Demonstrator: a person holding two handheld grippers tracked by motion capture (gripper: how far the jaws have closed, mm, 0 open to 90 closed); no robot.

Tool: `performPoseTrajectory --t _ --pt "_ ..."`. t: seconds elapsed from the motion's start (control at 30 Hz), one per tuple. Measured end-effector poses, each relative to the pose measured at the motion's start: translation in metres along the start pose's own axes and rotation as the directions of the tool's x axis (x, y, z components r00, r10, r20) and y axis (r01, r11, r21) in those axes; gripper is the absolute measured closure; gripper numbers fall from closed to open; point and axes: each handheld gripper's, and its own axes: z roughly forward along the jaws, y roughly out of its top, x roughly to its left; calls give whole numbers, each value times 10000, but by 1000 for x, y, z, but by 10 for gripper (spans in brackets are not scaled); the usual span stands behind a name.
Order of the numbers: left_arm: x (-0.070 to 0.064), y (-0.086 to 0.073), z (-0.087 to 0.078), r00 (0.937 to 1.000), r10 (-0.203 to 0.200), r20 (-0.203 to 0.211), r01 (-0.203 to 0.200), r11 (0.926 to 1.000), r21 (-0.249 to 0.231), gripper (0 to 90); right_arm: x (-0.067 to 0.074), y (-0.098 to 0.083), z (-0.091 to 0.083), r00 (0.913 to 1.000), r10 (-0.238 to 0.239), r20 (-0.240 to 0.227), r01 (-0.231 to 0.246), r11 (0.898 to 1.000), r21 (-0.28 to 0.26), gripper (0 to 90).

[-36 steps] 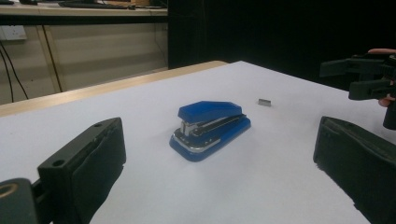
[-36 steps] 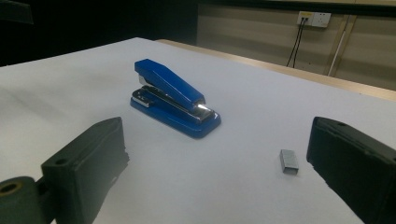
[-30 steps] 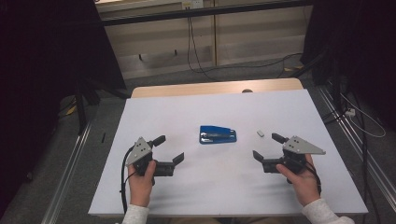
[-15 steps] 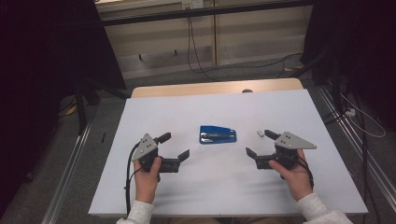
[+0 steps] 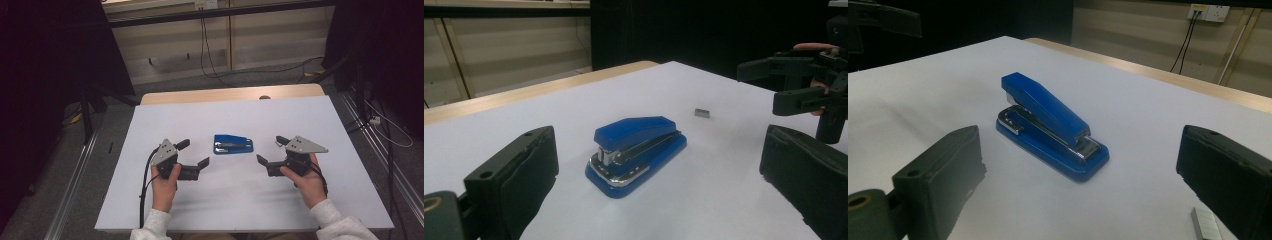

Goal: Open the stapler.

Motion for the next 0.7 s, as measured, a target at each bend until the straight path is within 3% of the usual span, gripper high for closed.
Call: performPoseTrajectory --t 0.3,0.7 --pt "4 0 12 10000 23 26 -24 9998 200 23 6 15 18 9996 -243 -131 246 9995 186 41" --pt "10 -2 25 9992 -377 -153 379 9992 149 22 2 22 41 9998 -204 28 202 9989 428 41"
